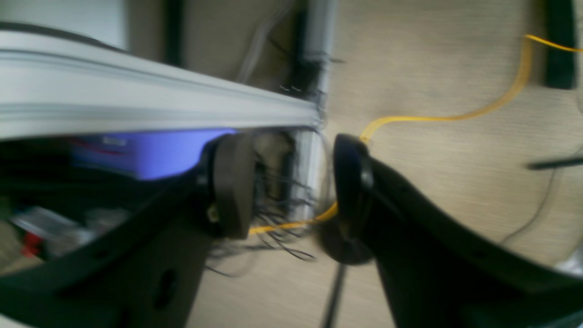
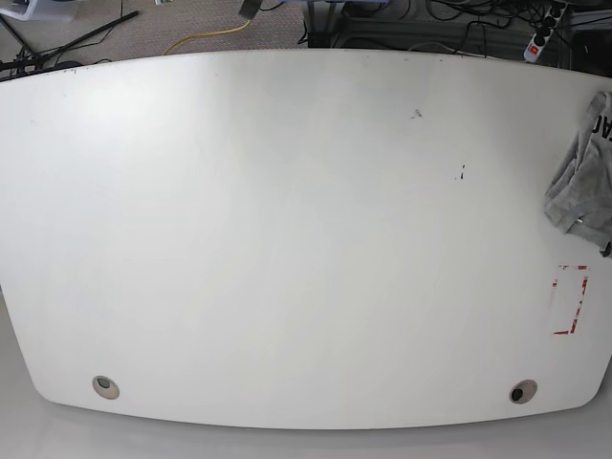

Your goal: Fold the T-shirt properly

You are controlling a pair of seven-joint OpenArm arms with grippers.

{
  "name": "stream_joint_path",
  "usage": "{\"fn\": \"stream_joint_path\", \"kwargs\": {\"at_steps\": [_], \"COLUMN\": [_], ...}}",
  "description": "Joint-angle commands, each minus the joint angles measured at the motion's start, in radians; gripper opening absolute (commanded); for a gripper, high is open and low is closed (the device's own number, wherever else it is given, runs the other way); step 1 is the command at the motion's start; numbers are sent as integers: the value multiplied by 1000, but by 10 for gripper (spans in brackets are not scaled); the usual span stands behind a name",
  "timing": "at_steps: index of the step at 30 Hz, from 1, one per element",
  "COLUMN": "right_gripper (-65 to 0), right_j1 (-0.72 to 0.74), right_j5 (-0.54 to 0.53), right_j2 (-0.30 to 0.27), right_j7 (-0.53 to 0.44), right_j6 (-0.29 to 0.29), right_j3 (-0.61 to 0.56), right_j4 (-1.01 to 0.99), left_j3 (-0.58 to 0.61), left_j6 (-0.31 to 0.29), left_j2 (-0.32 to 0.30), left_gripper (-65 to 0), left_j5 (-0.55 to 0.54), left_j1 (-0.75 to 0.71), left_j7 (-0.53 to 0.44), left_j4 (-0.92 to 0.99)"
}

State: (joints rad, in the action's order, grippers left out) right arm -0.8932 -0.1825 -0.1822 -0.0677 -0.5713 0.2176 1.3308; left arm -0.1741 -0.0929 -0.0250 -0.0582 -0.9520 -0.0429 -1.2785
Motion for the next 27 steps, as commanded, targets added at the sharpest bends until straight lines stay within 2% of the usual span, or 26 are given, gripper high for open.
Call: {"fn": "stream_joint_path", "kwargs": {"at_steps": [1, 7, 11, 15, 19, 24, 27], "right_gripper": [-382, -382, -382, -382, -382, -382, -382], "right_j1": [38, 185, 285, 408, 489, 567, 622], "right_j5": [56, 150, 157, 159, 159, 160, 160], "right_j2": [14, 34, 46, 36, 33, 33, 33], "right_j7": [-13, -8, -7, -11, -11, -7, -7], "right_j6": [-11, -9, -5, 56, 66, 69, 79], "right_j3": [-16, -30, -31, -33, -33, -33, -33], "right_j4": [-69, -245, -374, -566, -686, -784, -865], "left_j3": [-3, 41, 68, 83, 163, 178, 178], "left_j6": [6, 8, 9, 8, 12, 15, 77], "left_j2": [-11, -59, -63, -74, -80, -80, -76], "left_gripper": [-289, -290, -290, -290, -292, -292, -292], "left_j5": [1, 1, 1, 1, -1, -1, -1], "left_j1": [60, 250, 342, 483, 571, 681, 743], "left_j7": [-13, -18, -19, -19, -19, -19, -19], "left_j4": [96, 385, 521, 721, 854, 991, 1064]}}
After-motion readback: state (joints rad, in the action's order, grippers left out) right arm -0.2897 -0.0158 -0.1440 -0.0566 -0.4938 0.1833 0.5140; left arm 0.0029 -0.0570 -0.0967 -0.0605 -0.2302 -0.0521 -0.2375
